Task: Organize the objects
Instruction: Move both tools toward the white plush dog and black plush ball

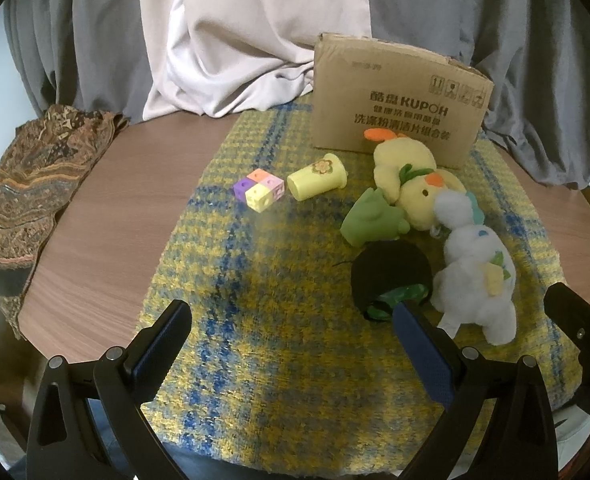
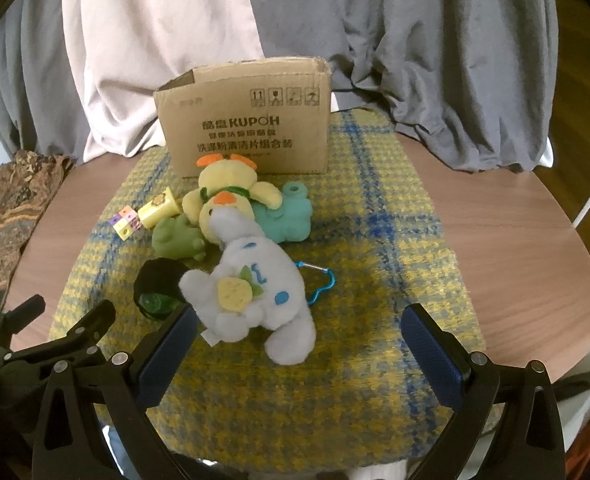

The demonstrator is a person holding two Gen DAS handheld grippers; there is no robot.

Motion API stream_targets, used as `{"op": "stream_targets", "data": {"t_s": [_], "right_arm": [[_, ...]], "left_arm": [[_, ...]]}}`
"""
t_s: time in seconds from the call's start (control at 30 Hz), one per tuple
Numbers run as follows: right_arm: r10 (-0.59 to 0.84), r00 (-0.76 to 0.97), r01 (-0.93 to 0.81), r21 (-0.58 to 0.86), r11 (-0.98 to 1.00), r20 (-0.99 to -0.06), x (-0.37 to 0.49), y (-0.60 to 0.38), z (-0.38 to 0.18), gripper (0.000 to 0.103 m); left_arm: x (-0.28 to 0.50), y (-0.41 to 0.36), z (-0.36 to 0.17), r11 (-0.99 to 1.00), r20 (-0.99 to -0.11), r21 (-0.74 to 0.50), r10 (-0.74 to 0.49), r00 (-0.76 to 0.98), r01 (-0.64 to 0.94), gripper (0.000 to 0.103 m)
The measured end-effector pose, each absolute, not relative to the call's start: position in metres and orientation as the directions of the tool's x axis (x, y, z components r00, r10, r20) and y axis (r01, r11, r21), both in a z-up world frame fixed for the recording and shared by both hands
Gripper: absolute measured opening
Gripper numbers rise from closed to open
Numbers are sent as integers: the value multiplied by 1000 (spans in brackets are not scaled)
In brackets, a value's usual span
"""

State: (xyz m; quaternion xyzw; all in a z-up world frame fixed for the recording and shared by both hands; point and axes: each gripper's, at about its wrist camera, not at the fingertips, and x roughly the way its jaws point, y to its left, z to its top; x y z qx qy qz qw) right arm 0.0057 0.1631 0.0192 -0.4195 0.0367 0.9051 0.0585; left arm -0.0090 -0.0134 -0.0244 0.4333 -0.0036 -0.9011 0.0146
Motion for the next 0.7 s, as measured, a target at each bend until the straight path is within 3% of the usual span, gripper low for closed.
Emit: {"op": "stream_targets", "data": {"t_s": [0.7], "right_arm": [[40, -563, -91, 13, -996, -826, -38, 144, -28, 102]], "left_arm": [[-32, -27, -58, -999, -813, 33, -41, -581, 24, 103]]}}
